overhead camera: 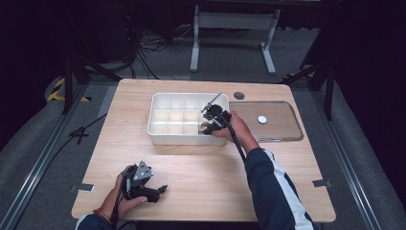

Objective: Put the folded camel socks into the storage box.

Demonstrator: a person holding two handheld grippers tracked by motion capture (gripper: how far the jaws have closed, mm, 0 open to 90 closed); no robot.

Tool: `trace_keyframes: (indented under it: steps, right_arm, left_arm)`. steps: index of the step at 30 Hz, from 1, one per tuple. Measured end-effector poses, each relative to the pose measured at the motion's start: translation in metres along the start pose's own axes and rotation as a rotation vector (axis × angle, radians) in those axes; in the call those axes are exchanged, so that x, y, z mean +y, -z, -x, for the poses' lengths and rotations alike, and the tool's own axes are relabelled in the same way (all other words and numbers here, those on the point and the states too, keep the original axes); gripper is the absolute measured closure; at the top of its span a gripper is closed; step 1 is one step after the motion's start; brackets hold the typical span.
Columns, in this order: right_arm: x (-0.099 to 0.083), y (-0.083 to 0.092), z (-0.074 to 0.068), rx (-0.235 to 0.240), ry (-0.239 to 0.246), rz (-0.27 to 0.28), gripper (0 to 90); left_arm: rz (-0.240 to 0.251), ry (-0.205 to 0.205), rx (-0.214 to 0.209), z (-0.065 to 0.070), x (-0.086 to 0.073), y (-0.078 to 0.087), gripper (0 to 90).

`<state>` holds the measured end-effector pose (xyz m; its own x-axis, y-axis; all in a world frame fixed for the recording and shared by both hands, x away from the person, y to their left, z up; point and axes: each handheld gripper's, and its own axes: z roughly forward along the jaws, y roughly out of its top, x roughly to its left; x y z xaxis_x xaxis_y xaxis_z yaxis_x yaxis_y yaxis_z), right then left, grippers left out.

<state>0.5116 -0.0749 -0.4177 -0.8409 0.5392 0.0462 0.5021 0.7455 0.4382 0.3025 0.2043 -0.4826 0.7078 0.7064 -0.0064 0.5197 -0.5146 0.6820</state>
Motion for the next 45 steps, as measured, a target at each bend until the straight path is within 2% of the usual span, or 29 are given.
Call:
trace_keyframes:
  steps: [2,5,8,14,17,21,22,26,30,33,34,45]
  right_arm:
    - [0.001,0.002,-0.003,-0.024,0.016,-0.005,73.3]
    - [-0.001,0.003,-0.004,-0.034,0.013,0.004,72.4]
    - [-0.003,0.006,-0.005,-0.025,-0.005,0.028,70.7]
    - [-0.003,0.011,-0.006,-0.046,0.012,0.032,67.8]
    - [-0.005,0.013,-0.005,-0.042,-0.002,0.044,66.2]
    - [-0.004,0.017,-0.008,-0.066,-0.001,0.044,61.9]
    - [-0.005,0.021,-0.009,-0.066,-0.001,0.058,58.3]
    - [-0.006,0.026,-0.011,-0.061,-0.012,0.086,54.4]
    - [-0.008,0.030,-0.012,-0.085,-0.011,0.095,49.9]
    - [-0.009,0.034,-0.013,-0.100,-0.016,0.110,43.4]
    - [-0.010,0.037,-0.014,-0.094,-0.027,0.130,40.2]
    - [-0.012,0.053,-0.024,-0.129,0.009,0.168,35.2]
  left_arm:
    - [0.000,-0.006,-0.004,0.000,0.000,0.001,12.4]
    - [0.005,-0.006,-0.005,0.001,-0.001,0.000,12.5]
    - [0.007,-0.004,-0.007,0.001,-0.001,0.000,12.5]
    - [0.005,-0.004,-0.012,0.001,-0.001,0.000,12.5]
    - [0.001,-0.007,-0.014,0.000,0.000,0.000,12.5]
    - [0.003,-0.008,-0.013,0.000,-0.001,0.000,12.5]
    - [0.002,-0.009,-0.013,0.000,-0.001,0.000,12.5]
    - [-0.001,-0.009,-0.016,0.000,0.000,0.000,12.4]
    - [0.001,-0.001,-0.018,0.001,-0.001,0.000,12.4]
    - [0.000,-0.002,-0.019,0.001,0.000,0.000,12.4]
    - [-0.001,-0.002,-0.017,0.000,0.000,0.000,12.4]
    - [0.000,-0.001,-0.020,0.000,0.000,0.000,12.4]
